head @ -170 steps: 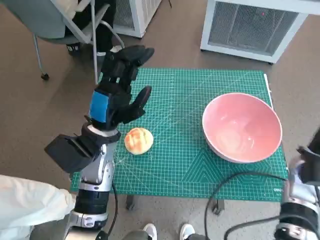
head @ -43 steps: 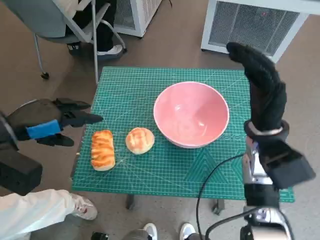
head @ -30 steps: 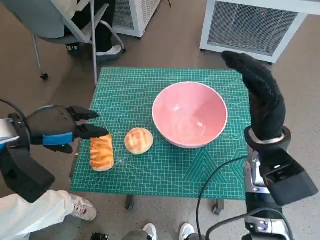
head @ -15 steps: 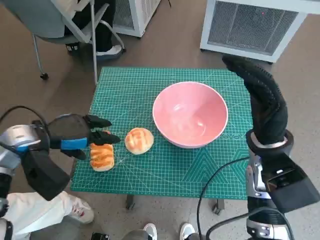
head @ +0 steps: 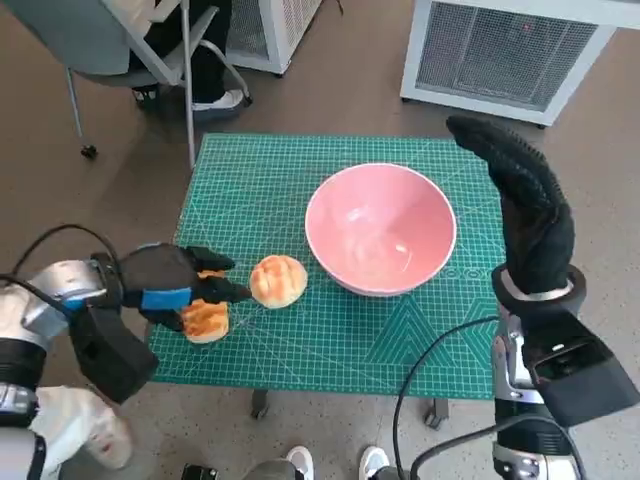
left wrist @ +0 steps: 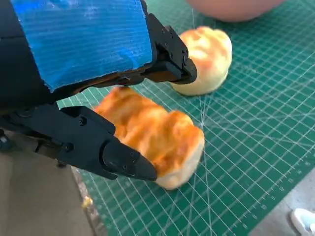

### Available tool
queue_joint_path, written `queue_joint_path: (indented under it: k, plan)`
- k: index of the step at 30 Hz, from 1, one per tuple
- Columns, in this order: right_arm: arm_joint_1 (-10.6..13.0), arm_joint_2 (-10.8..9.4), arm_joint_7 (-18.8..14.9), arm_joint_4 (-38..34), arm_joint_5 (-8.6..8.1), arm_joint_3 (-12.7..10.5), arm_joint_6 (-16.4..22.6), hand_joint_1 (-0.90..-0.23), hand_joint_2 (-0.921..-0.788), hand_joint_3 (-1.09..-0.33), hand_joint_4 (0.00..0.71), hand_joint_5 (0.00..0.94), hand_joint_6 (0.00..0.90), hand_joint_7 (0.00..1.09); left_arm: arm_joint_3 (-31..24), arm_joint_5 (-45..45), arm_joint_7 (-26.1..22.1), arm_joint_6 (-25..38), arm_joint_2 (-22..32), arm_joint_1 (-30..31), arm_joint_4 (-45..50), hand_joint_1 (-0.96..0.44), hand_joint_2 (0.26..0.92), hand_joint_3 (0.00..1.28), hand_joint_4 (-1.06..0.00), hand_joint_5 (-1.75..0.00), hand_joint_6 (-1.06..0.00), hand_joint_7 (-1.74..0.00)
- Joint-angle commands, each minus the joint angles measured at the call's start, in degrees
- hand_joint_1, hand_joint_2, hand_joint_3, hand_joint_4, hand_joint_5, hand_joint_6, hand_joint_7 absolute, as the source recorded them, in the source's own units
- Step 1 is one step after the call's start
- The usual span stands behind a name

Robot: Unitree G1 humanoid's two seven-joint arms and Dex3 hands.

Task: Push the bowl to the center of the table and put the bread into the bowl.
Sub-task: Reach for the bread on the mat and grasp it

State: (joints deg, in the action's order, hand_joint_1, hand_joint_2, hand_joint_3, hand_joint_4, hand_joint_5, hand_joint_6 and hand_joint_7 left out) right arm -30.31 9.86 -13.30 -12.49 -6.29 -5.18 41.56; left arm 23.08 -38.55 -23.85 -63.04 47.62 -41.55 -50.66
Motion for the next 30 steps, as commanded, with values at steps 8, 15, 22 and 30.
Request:
queue_joint_path:
  k: [8, 15, 22, 30]
  plan:
    - [1.44, 0.19, 0.87, 0.52, 1.14, -0.06, -0.81, -0.391, -0.921, -0.558, 0.398, 0.011, -0.001, 0.87, 4.99, -1.83, -3.74, 5.66, -2.42, -1.64, -4.66, -0.12, 0.899, 0.09, -0.77, -0.06, -0.71, -0.51]
    - [1.33, 0.14, 1.05, -0.11, 1.15, -0.14, -0.54, -0.397, -0.921, -0.555, 0.399, 0.012, -0.001, 0.87, 6.87, -4.38, -1.24, 6.01, -1.04, -3.33, -3.86, -0.06, 0.919, 0.09, -0.61, -1.0, -0.73, -1.08]
    - [1.35, -0.03, 1.17, -0.63, 0.79, -0.07, -0.37, -0.4, -0.921, -0.556, 0.398, 0.012, -0.001, 0.87, 6.15, -3.96, 1.92, 4.71, 0.41, -4.17, -3.54, 0.0, 0.911, 0.02, -0.68, -1.19, -0.8, -0.94]
    - [1.44, -0.28, 0.78, -0.88, -0.24, 0.06, -0.21, -0.402, -0.921, -0.558, 0.399, 0.013, -0.001, 0.87, 2.78, 2.23, -0.56, 3.01, 2.5, -5.66, -1.82, 0.0, 0.896, 0.0, -0.74, -1.17, -0.85, -0.86]
